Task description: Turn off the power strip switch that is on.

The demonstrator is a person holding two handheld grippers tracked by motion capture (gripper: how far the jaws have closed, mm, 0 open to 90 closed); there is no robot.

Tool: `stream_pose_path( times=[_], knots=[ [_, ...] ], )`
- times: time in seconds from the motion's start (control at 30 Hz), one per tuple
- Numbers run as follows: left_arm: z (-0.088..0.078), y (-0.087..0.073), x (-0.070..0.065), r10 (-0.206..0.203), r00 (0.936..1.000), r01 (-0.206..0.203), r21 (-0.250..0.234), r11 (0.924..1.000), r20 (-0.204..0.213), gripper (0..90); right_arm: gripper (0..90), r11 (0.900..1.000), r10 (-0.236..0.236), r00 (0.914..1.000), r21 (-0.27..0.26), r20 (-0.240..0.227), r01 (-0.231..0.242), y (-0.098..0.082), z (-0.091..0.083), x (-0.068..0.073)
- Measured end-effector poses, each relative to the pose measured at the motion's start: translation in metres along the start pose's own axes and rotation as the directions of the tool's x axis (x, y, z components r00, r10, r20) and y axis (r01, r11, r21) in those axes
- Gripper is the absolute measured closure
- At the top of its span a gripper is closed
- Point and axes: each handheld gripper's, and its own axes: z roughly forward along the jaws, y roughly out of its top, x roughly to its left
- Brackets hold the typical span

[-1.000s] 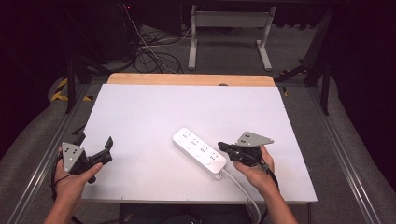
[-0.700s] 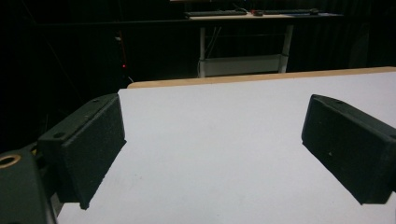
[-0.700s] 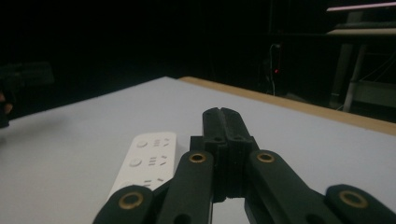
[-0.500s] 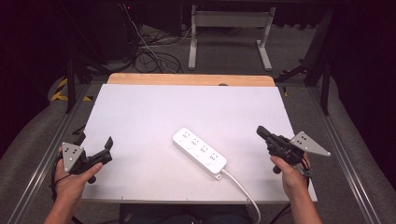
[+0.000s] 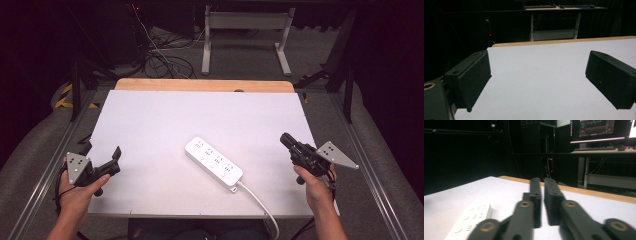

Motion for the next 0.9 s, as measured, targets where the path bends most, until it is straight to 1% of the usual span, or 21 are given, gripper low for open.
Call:
stream_pose_path(
  times=[0.03,0.07,0.1,0.13,0.17,0.27,0.3,0.4,0.43,0.5,0.6,0.73,0.83,0.9],
  knots=[
    [-0.0001,0.0,0.0,0.001,1.0,-0.001,0.0,1.0,0.0,6.8,58.2,1.0,0.019,0.9998,0.01,0.006,-0.019,0.0,0.0009,-0.0006],
    [-0.0001,0.0,0.0,0.001,1.0,-0.001,0.0,1.0,0.0,6.8,35.7,0.997,0.067,0.9974,0.031,0.028,-0.068,-0.0003,0.0028,-0.003],
    [-0.0001,0.0001,0.0,0.0,1.0,0.0,-0.001,1.0,0.0,6.8,35.7,0.997,0.067,0.9974,0.031,0.028,-0.068,-0.0003,0.0028,-0.003],
    [-0.0001,0.0001,0.0,0.001,1.0,-0.001,-0.001,1.0,0.0,6.8,22.7,0.995,0.091,0.9957,0.049,0.015,-0.092,-0.0013,0.0033,-0.0054],
    [-0.0001,0.0001,0.0001,0.001,1.0,-0.001,-0.001,1.0,0.0,6.8,22.7,0.995,0.091,0.9957,0.049,0.015,-0.092,-0.0013,0.0033,-0.0054],
    [0.0,0.0001,0.0,0.002,1.0,-0.002,-0.001,1.0,0.0,6.8,12.9,0.997,0.069,0.9974,0.044,-0.018,-0.068,-0.0014,0.0032,-0.0045],
    [0.0,0.0001,-0.0001,0.003,1.0,-0.003,-0.002,1.0,0.0,6.8,9.6,0.998,0.048,0.9983,0.039,-0.034,-0.047,-0.0008,0.0041,-0.0027],
    [0.0002,0.0001,-0.0001,0.005,1.0,-0.005,-0.003,1.0,0.001,6.8,8.1,0.998,0.043,0.9982,0.049,-0.043,-0.041,-0.0008,0.0051,-0.0009],
    [0.0001,0.0001,-0.0002,0.003,1.0,-0.003,-0.003,1.0,0.001,6.8,7.6,0.998,0.034,0.9979,0.055,-0.056,-0.031,-0.0013,0.0055,0.0004],
    [0.0,0.0001,-0.0001,0.003,1.0,-0.003,-0.002,1.0,-0.001,6.8,5.8,0.998,0.025,0.9975,0.053,-0.066,-0.021,-0.0016,0.0055,0.0005],
    [0.0001,0.0001,-0.0001,0.004,1.0,-0.004,-0.003,1.0,-0.001,6.8,5.9,0.999,0.017,0.997,0.045,-0.075,-0.014,-0.0015,0.0043,0.0001],
    [0.0002,0.0001,-0.0002,0.007,1.0,-0.007,-0.004,1.0,0.0,6.8,5.9,0.999,0.019,0.9972,0.051,-0.073,-0.015,-0.0019,0.0033,-0.0004],
    [-0.0001,0.0002,-0.0008,0.001,1.0,-0.001,-0.006,1.0,0.0,6.9,5.9,0.998,0.018,0.9974,0.055,-0.07,-0.014,-0.0026,0.003,-0.001],
    [-0.0018,0.0003,-0.0008,0.008,1.0,-0.008,-0.006,1.0,0.001,6.9,5.9,0.998,0.025,0.9974,0.063,-0.067,-0.021,-0.0032,0.0031,-0.001]
  ],
)
